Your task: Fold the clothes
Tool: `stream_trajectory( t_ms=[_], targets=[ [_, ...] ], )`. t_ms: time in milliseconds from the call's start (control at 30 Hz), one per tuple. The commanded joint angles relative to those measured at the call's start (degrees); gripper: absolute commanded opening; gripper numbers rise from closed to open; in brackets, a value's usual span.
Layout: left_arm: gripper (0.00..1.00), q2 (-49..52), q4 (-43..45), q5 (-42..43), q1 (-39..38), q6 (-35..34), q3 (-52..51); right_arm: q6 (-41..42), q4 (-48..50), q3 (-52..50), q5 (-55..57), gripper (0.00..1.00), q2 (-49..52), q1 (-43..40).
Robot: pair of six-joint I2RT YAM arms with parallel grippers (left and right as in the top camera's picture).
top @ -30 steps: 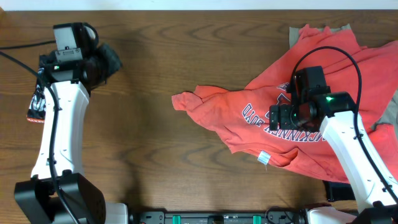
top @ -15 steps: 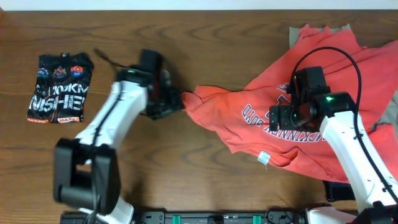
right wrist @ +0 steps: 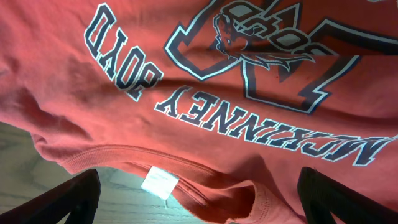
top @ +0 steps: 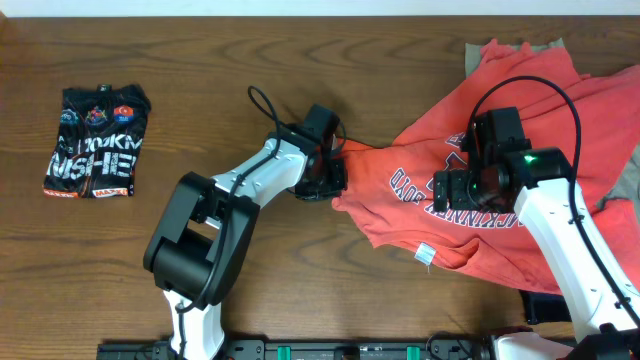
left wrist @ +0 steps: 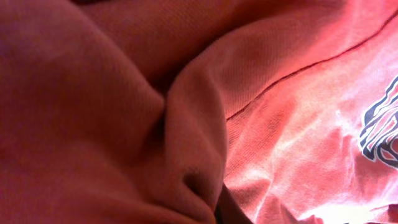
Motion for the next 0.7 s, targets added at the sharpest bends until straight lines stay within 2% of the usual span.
stream_trajectory(
  t_ms=[0, 133, 267, 433, 567, 600, 633, 667],
  targets=[
    [0.06, -0.61, -1.88, -5.09, 2.51, 1.42, 0.83, 0.83, -0.15, 0.59, 0.81, 0.99, -0.90, -0.55],
    [0.06, -5.22, -7.06, -14.82, 7.85, 5.27, 2.73, 0.83, -0.15, 0.59, 0.83, 0.99, -0.90, -0.55],
    [0.06, -11.15, -6.99, -21.33, 16.26, 8.98, 3.93, 0.83, -0.07, 0.59, 0.81, 0.99, -0.90, -0.55],
    [0.06, -14.32, -3.45, -22.58, 28.48, 8.94, 7.78, 0.83, -0.04, 0.59, 0.81, 0.99, -0.90, -0.55],
    [0.06, -14.29, -3.34, -22.29, 34.91, 8.96, 11.21, 0.83, -0.02, 0.59, 0.79, 0.99, -0.90, -0.55],
    [0.13, -14.29, -3.50, -20.94, 36.06, 8.96, 11.50, 0.83, 0.02, 0.59, 0.81, 0.99, -0.90, -0.55],
    [0.42, -14.29, -3.89, -18.47, 36.96, 8.96, 11.52, 0.83, 0.09, 0.59, 0.81, 0.99, -0.90, -0.55],
    [0.56, -14.29, -4.63, -16.22, 37.44, 8.96, 11.50, 0.83, 0.13, 0.59, 0.81, 0.99, -0.90, -0.55]
  ],
)
